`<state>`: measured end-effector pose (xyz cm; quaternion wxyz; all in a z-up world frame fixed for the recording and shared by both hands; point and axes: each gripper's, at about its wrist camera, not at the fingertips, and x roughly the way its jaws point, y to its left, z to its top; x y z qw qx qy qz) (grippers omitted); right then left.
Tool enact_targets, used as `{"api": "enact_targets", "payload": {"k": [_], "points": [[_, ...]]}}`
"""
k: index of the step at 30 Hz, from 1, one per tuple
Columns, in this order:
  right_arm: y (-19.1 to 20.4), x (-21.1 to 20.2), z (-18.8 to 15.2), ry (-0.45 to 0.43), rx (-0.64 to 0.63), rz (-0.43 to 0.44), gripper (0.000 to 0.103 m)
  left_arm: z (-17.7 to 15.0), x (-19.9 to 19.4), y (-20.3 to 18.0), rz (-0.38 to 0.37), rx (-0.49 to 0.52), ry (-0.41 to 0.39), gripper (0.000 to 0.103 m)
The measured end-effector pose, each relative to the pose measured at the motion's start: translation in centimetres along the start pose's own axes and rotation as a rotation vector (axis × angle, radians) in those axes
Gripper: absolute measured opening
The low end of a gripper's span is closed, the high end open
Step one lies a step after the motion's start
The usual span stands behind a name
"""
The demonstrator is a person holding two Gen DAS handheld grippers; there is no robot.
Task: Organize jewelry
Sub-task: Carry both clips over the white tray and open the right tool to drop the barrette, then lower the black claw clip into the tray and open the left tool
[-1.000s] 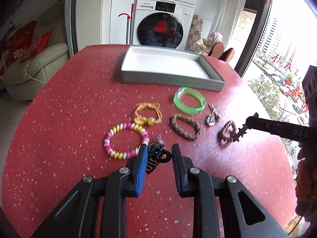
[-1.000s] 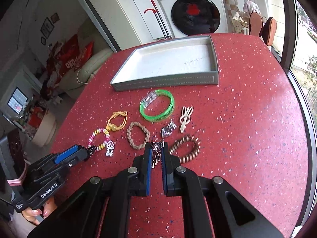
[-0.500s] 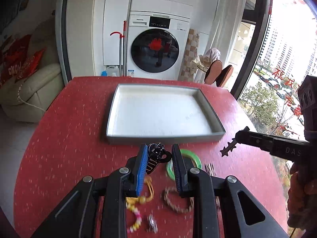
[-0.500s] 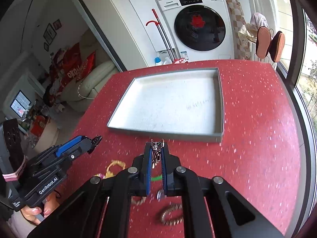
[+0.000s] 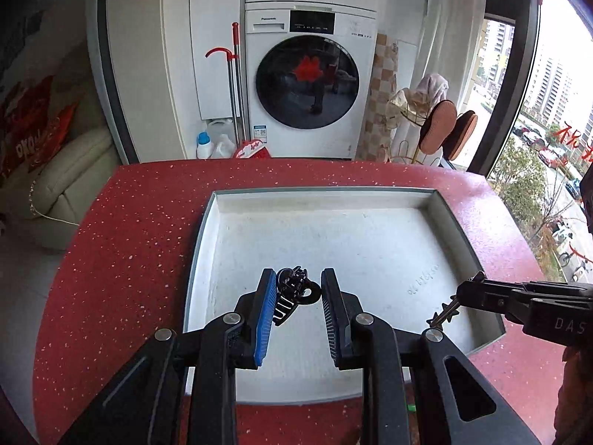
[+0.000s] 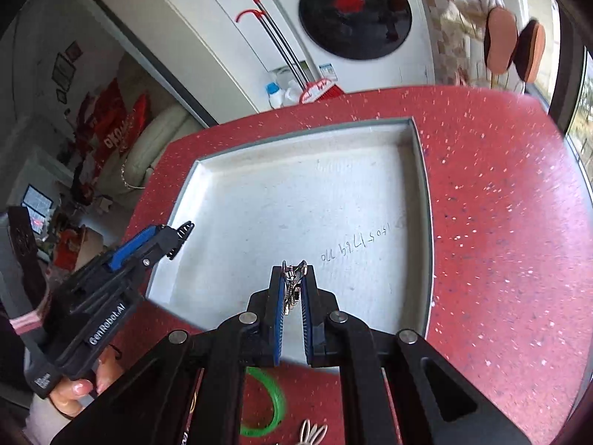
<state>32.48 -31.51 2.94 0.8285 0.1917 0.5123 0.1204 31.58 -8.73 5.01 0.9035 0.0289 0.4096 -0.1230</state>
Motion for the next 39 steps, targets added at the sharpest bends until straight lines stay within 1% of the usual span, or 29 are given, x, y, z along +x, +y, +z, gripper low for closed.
{"api": "enact_targets", "payload": {"k": [5, 8, 9, 11, 14, 16, 17, 18, 19, 20, 21, 22, 23, 24, 25, 26, 27, 28, 31, 33, 35, 37, 38, 39], "points": [[-2.6, 2.5, 1.4, 0.023, 0.068, 0.017, 0.009, -0.2, 3.7, 0.4, -0.008, -0.03, 0.042, 0.043], [-3.4, 3.0, 1.7, 0.017, 0.084, 0.03, 0.01, -0.6, 4.9, 0.7, 0.015, -0.043, 0.051, 0.043], [-3.5, 3.2, 1.7, 0.015, 0.085, 0.024, 0.013, -0.7, 5.1, 0.7, 0.025, -0.045, 0.052, 0.043], [-3.5, 3.5, 1.7, 0.012, 0.075, 0.0, 0.014, -0.8, 5.7, 0.8, 0.033, -0.048, 0.061, 0.043], [-2.8, 3.7, 1.4, 0.01, 0.04, -0.041, 0.015, -1.1, 6.3, 0.6, 0.088, -0.024, 0.075, 0.043], [-2.2, 3.9, 1.2, 0.01, 0.008, -0.062, 0.019, -1.3, 6.6, 0.3, 0.109, -0.005, 0.081, 0.043], [-1.8, 4.0, 1.1, 0.01, -0.006, -0.063, 0.026, -1.3, 6.7, 0.1, 0.117, 0.0, 0.083, 0.043], [-1.7, 3.9, 1.1, 0.007, -0.018, -0.061, 0.035, -1.4, 6.7, -0.1, 0.121, 0.007, 0.085, 0.043], [-1.4, 3.7, 1.0, 0.004, -0.024, -0.061, 0.04, -1.4, 6.6, -0.3, 0.123, 0.013, 0.084, 0.044], [-1.1, 3.5, 1.0, -0.002, -0.03, -0.064, 0.047, -1.5, 6.5, -0.4, 0.122, 0.016, 0.084, 0.044], [-0.9, 3.1, 1.0, -0.013, -0.032, -0.066, 0.051, -1.4, 6.4, -0.5, 0.119, 0.015, 0.084, 0.044], [-0.8, 2.6, 1.0, -0.022, -0.031, -0.06, 0.051, -1.4, 6.3, -0.5, 0.119, 0.011, 0.083, 0.044], [-0.7, 2.1, 0.9, -0.032, -0.026, -0.049, 0.051, -1.3, 6.2, -0.5, 0.12, 0.007, 0.082, 0.048], [-0.6, 1.5, 0.8, -0.041, -0.022, -0.04, 0.052, -1.3, 6.0, -0.5, 0.121, 0.001, 0.076, 0.06], [-0.6, 0.8, 0.6, -0.051, -0.017, -0.034, 0.053, -1.2, 5.7, -0.4, 0.127, -0.004, 0.065, 0.093], [-0.7, 0.2, 0.5, -0.062, -0.01, -0.031, 0.056, -1.2, 5.1, -0.3, 0.142, -0.009, 0.036, 0.103], [-0.8, -0.3, 0.3, -0.069, -0.004, -0.029, 0.058, -1.1, 4.5, -0.2, 0.151, -0.009, 0.004, 0.103], [-1.0, -0.8, 0.0, -0.074, 0.003, -0.027, 0.058, -1.0, 4.2, -0.3, 0.144, -0.004, -0.002, 0.103], [-1.1, -2.3, -1.0, -0.09, 0.027, -0.013, 0.063, -0.8, 3.4, -0.3, 0.132, -0.009, 0.011, 0.103], [-0.9, -3.4, -1.9, -0.105, 0.032, -0.002, 0.075, -1.0, 2.1, -0.4, 0.127, -0.007, -0.009, 0.103], [-0.6, -4.6, -2.9, -0.126, 0.031, 0.007, 0.081, -1.3, 0.6, -0.3, 0.119, -0.004, -0.032, 0.103], [-0.4, -5.6, -4.0, -0.145, 0.04, 0.011, 0.082, -1.8, -1.2, 0.1, 0.1, -0.014, -0.043, 0.103], [-0.3, -6.0, -4.6, -0.148, 0.042, 0.008, 0.086, -2.2, -2.0, 0.3, 0.088, -0.022, -0.048, 0.103], [-0.2, -6.4, -5.2, -0.154, 0.04, 0.005, 0.087, -2.7, -2.9, 0.5, 0.073, -0.026, -0.046, 0.103]]}}
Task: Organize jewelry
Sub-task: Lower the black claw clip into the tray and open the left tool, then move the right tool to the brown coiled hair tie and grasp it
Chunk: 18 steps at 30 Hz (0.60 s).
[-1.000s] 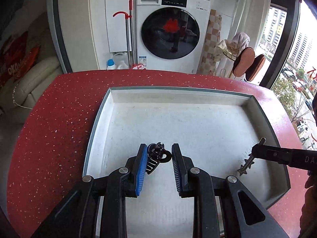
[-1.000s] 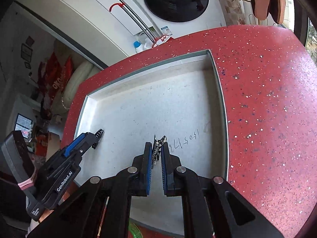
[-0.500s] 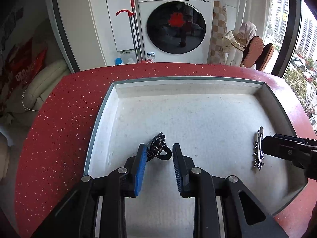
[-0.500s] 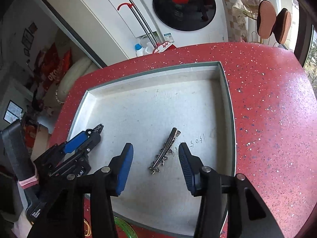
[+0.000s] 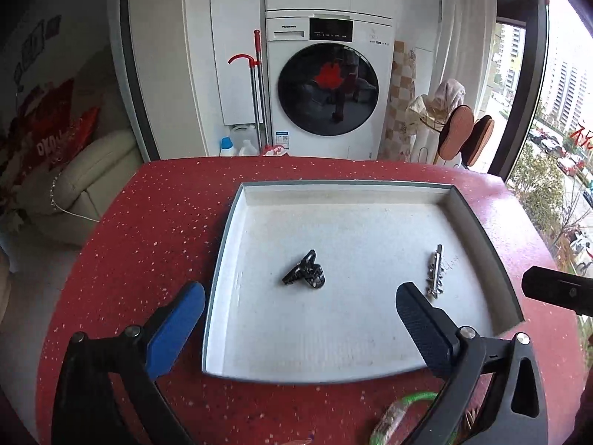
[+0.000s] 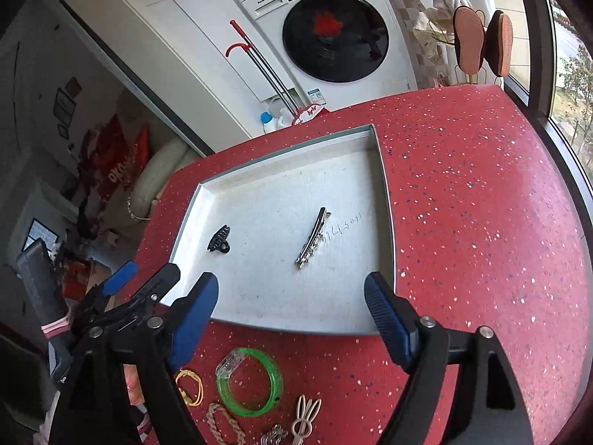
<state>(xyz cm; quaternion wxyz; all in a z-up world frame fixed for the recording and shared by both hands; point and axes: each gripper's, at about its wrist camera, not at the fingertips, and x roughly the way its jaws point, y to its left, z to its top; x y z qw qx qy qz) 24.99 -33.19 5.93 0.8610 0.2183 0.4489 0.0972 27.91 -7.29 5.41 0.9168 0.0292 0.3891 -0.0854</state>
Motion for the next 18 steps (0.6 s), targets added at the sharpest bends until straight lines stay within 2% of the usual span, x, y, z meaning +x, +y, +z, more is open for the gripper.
{"api": "enact_targets", "payload": {"k": [6, 10, 11, 14, 18], "points": [[0.8, -2.9, -4.4, -0.036, -0.038, 0.004, 0.088, -3.6, -4.2, 1.8, -0.038, -0.048, 0.029, 0.103], [0.3, -3.2, -7.9, 0.048, -0.002, 0.03, 0.088, -7.1, -6.2, 2.7, -0.026, -0.049, 0.065, 0.103], [0.3, -3.1, -8.8, 0.079, -0.006, 0.013, 0.088, -8.1, -6.6, 3.0, -0.023, -0.047, 0.075, 0.103], [0.4, -3.4, -11.3, 0.107, -0.053, -0.079, 0.088, -11.2, -7.8, 3.8, 0.053, -0.054, 0.079, 0.103], [0.3, -3.7, -13.8, 0.126, -0.071, -0.133, 0.088, -14.2, -8.3, 5.5, 0.066, -0.122, 0.112, 0.103]]}}
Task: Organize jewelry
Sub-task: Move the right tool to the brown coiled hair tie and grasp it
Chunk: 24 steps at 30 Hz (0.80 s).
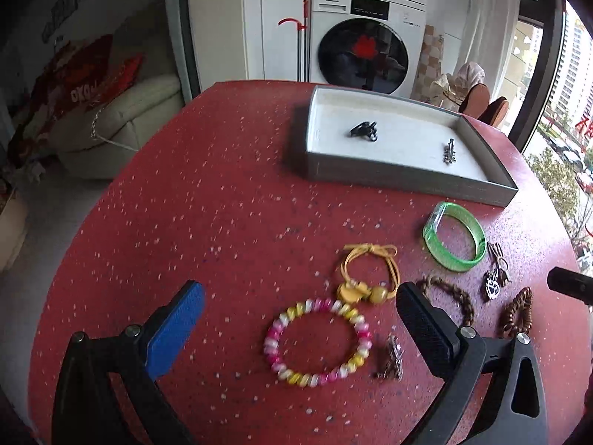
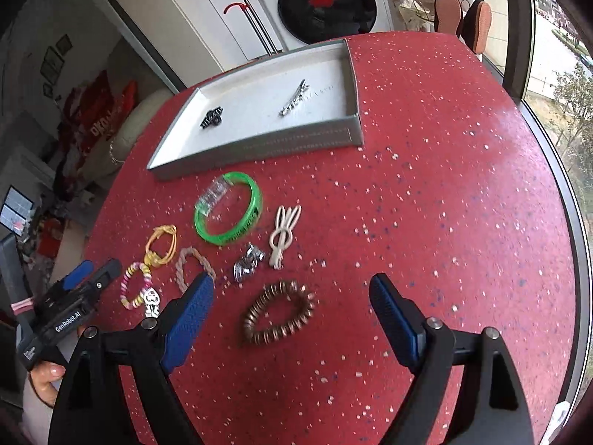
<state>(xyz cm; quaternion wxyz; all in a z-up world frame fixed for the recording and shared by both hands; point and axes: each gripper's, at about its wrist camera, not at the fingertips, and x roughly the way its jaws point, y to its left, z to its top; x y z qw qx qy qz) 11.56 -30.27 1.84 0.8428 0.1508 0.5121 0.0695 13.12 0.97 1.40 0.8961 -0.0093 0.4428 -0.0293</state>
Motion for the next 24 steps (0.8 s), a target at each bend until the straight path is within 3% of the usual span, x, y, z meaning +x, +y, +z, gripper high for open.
{"api": "enact_targets", "payload": {"k": [3, 7, 17, 24], "points": [[-0.3, -0.1, -1.5, 0.005, 0.016, -0.02, 0.088, -1.4, -0.1, 1.1, -0.021, -0.043, 0.018, 0.103], [-0.9, 0.1, -2.9, 0.018, 0.034, -0.06, 0.088, -2.9, -0.2, 1.7, 0.014, -0.037, 0.011, 0.103], [-0.7, 0.2, -2.0, -0.007, -0.032, -0.172, 0.087, -3.2, 0.7, 2.9, 0.034, -0.061, 0.017, 0.103], [0.6, 1.6, -1.2, 0.008, -0.098, -0.202, 0.069, -3.1, 1.6, 2.9, 0.036, -0.038, 0.034, 0.103]]}}
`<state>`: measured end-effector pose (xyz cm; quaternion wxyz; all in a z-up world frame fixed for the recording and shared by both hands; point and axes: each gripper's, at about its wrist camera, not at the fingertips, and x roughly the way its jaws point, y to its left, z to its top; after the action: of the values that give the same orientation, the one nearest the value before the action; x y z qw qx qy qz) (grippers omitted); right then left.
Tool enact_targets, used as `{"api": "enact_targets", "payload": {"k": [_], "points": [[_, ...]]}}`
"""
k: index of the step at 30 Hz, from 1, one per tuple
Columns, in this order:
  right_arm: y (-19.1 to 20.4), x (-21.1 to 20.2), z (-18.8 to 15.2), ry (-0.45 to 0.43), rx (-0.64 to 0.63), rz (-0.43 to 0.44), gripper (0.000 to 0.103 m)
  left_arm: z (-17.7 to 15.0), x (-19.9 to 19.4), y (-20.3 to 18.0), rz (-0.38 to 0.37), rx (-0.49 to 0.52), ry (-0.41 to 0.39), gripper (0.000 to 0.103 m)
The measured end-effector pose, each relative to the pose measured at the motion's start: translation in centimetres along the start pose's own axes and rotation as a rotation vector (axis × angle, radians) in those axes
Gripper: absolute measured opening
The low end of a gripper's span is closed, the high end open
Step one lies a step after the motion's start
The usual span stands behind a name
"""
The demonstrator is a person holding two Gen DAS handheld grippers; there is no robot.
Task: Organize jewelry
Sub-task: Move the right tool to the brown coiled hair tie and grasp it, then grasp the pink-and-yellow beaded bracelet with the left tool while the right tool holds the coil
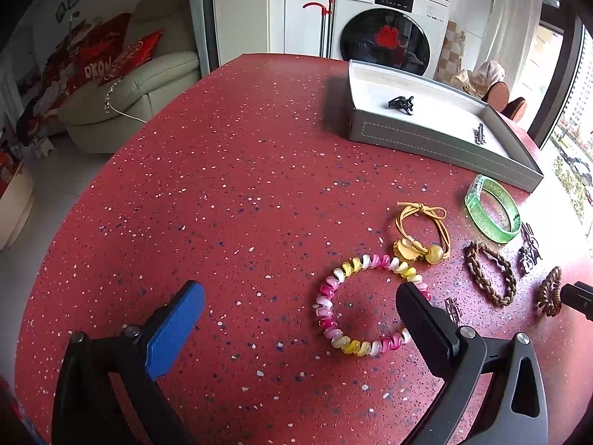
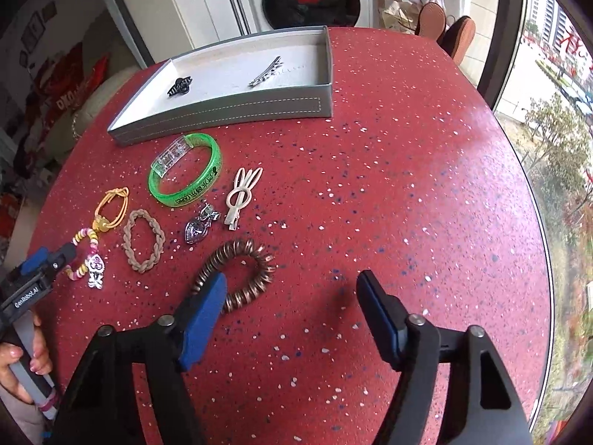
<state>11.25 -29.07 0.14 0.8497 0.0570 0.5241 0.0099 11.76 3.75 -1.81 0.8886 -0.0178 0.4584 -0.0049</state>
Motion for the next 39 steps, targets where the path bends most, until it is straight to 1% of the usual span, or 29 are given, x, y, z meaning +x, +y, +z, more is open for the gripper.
{"api": "enact_targets", "payload": {"k": [1, 4, 7, 9, 10, 12, 13, 15, 19, 21, 24, 25, 26, 27, 28, 29, 31, 34, 39], "points": [[0.3, 0.2, 0.0, 0.003, -0.012, -0.006, 0.065, 0.0, 0.1, 0.0, 0.004, 0.002, 0.002, 0.103], [1.0, 0.5, 0.0, -0.006, -0.048, -0.035, 0.06, -0.1, 0.4, -0.1, 0.007, 0.006, 0.011, 0.103], [1.7, 0.6, -0.3, -0.013, -0.074, -0.061, 0.059, -0.3, 0.4, -0.3, 0.004, 0.017, 0.011, 0.103], [2.0, 0.6, -0.4, -0.018, -0.095, -0.084, 0.056, -0.4, 0.5, -0.6, 0.007, 0.033, 0.015, 0.097], [2.0, 0.6, -0.5, -0.022, -0.105, -0.091, 0.055, -0.4, 0.6, -0.7, 0.009, 0.041, 0.019, 0.096], [2.1, 0.5, -0.6, -0.023, -0.113, -0.084, 0.048, -0.4, 0.5, -0.8, 0.014, 0.046, 0.013, 0.096], [2.2, 0.4, -0.6, -0.024, -0.117, -0.086, 0.041, -0.4, 0.5, -0.8, 0.014, 0.047, 0.011, 0.094], [2.5, 0.4, -0.6, -0.024, -0.126, -0.079, 0.03, -0.5, 0.3, -1.0, 0.005, 0.054, 0.007, 0.09], [3.1, 0.3, -0.7, -0.022, -0.145, -0.075, 0.018, -0.6, 0.1, -1.5, -0.002, 0.077, 0.001, 0.08], [3.2, 0.3, -0.8, -0.021, -0.145, -0.074, 0.016, -0.6, 0.0, -1.9, -0.007, 0.089, -0.002, 0.076], [3.3, 0.2, -0.9, -0.021, -0.143, -0.068, 0.012, -0.6, -0.2, -2.1, -0.015, 0.102, -0.002, 0.065], [3.3, 0.1, -1.0, -0.022, -0.145, -0.067, 0.012, -0.6, -0.3, -2.3, -0.014, 0.106, -0.004, 0.056], [3.2, 0.1, -1.0, -0.023, -0.145, -0.065, 0.012, -0.6, -0.3, -2.4, -0.015, 0.113, -0.005, 0.051], [3.1, 0.0, -1.1, -0.024, -0.14, -0.06, 0.012, -0.6, -0.3, -2.4, -0.016, 0.118, -0.005, 0.051], [3.0, -0.1, -1.1, -0.026, -0.133, -0.055, 0.012, -0.6, -0.3, -2.5, -0.022, 0.121, -0.004, 0.041], [2.9, -0.2, -1.2, -0.029, -0.125, -0.049, 0.012, -0.6, -0.4, -2.6, -0.029, 0.126, -0.003, 0.028], [2.6, -0.4, -1.2, -0.032, -0.112, -0.037, 0.012, -0.6, -0.4, -2.7, -0.028, 0.134, -0.001, 0.028], [2.3, -0.9, -1.1, -0.04, -0.093, -0.007, 0.012, -0.6, -0.5, -2.5, -0.051, 0.124, 0.006, 0.028], [2.1, -1.7, -1.3, -0.052, -0.087, 0.023, 0.012, -0.7, -1.2, -2.2, -0.075, 0.109, -0.006, 0.028]]}}
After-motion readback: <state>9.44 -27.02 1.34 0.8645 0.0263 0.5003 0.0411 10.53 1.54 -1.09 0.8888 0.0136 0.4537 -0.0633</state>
